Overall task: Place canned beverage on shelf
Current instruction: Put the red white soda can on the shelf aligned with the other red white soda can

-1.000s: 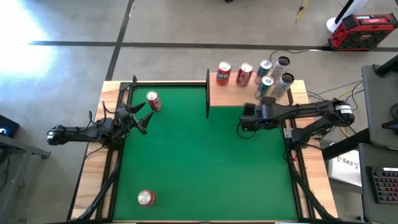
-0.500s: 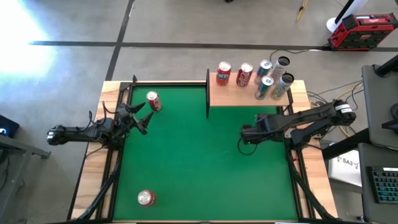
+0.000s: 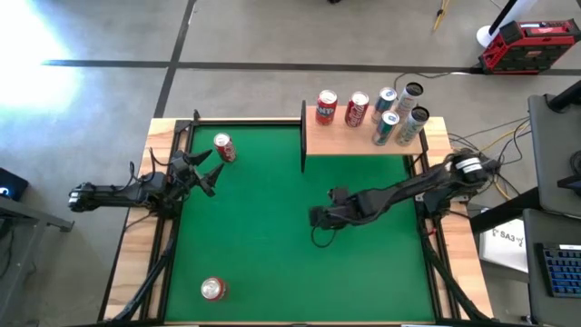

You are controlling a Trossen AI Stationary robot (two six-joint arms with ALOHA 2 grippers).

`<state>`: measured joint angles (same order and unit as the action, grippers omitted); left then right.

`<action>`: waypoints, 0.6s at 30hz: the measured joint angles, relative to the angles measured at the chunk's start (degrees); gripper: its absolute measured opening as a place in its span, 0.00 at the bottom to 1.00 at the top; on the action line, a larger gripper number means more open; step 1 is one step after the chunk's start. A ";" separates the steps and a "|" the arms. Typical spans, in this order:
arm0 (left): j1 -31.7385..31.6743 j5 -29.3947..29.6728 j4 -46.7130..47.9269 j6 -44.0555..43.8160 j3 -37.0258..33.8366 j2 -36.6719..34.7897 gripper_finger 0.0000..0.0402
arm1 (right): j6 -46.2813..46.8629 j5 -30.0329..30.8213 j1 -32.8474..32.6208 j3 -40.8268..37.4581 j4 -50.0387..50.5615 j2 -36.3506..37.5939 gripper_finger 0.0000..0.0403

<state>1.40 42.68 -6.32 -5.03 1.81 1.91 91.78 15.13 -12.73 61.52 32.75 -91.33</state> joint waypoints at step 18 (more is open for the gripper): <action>0.01 0.00 -0.01 0.01 -0.01 0.00 0.81 | -20.93 4.47 -0.02 17.40 1.37 -13.11 0.93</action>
<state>1.41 42.67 -6.33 -5.02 1.80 1.91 70.86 19.60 -12.75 78.92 34.12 -104.44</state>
